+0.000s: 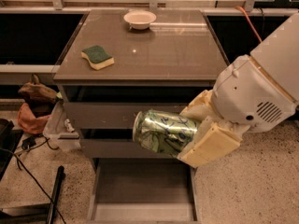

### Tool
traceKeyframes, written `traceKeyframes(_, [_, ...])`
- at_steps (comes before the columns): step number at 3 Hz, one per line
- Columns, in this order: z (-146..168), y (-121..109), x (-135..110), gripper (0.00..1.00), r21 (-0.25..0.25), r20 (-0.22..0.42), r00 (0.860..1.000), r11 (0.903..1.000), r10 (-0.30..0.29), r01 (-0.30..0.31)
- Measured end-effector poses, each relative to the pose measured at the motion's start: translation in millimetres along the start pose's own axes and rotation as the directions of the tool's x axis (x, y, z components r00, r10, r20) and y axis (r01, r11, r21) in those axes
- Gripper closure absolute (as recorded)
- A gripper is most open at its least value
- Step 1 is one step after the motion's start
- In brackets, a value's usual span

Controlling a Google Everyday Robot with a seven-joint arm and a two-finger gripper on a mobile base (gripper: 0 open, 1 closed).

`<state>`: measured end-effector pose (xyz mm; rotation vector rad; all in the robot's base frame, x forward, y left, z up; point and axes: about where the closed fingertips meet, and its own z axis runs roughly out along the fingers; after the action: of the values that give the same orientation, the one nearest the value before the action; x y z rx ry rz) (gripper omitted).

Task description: Place green can into bottom drawer

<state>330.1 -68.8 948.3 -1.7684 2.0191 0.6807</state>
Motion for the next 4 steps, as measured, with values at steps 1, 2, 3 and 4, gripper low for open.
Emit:
traceKeyframes(1, [0,0,0,1.00,0.000,0.000,1.000,1.0000,0.000,0.000])
traceKeyframes(2, [10,-9,3,1.00,0.016,0.001,1.000,0.9996,-0.024,0.024])
traceKeyframes(3, [41,-34,37,1.00,0.062,0.008,0.999,0.9976,-0.032,0.032])
traceKeyframes(4, [78,-75,74,1.00,0.130,0.031,0.999,0.9914,0.010,-0.014])
